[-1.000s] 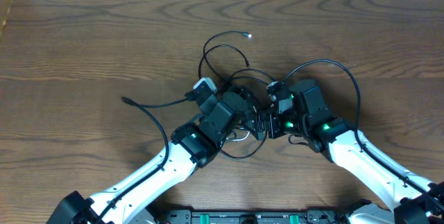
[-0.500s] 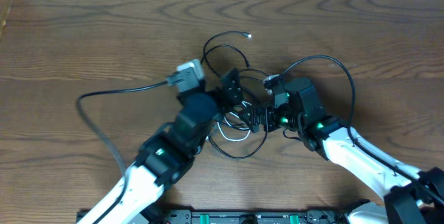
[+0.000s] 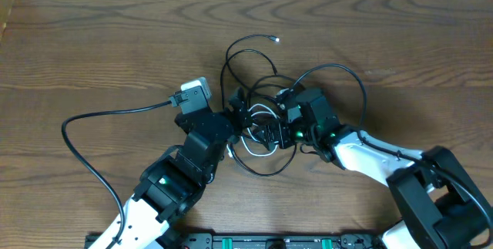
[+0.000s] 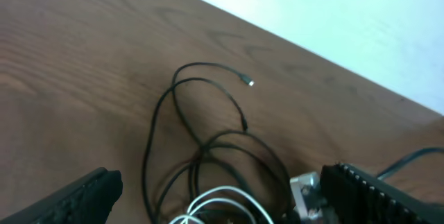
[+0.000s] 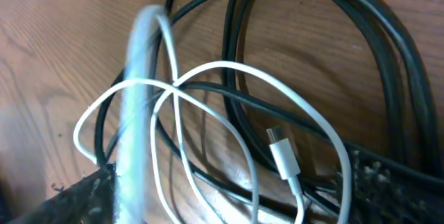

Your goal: Untangle cables

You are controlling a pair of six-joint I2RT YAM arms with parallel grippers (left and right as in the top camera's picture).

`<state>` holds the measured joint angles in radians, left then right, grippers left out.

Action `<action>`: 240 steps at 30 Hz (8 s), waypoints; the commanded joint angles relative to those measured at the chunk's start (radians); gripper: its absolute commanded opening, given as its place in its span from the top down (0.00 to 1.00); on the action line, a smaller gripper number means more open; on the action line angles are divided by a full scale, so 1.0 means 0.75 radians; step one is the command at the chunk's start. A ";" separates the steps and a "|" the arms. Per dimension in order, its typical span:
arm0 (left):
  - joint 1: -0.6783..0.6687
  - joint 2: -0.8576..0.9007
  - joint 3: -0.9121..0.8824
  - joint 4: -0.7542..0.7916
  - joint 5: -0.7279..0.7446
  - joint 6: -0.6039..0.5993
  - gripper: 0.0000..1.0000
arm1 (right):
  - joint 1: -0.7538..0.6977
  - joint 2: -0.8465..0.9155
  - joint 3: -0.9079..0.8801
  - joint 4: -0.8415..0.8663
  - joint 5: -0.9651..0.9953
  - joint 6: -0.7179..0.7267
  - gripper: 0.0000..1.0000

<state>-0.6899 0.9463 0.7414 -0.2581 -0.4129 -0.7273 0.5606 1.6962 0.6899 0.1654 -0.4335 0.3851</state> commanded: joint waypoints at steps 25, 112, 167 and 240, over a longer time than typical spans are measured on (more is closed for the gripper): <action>0.003 0.046 0.007 -0.144 -0.034 0.026 0.03 | 0.013 0.154 0.024 0.057 0.111 0.030 0.76; 0.003 0.046 0.007 -0.144 -0.034 0.026 0.03 | -0.264 -0.721 0.197 -0.659 -0.078 0.231 0.99; 0.003 0.053 0.007 -0.144 -0.034 0.026 0.03 | -1.246 -0.865 0.309 -0.755 0.358 0.352 0.99; 0.003 0.055 0.007 -0.144 -0.034 0.026 0.03 | -1.631 0.008 0.474 -0.073 1.294 -0.187 0.01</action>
<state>-0.6899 0.9859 0.7414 -0.3634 -0.4248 -0.7242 -0.6827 1.8065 1.0386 0.1143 0.5308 0.2676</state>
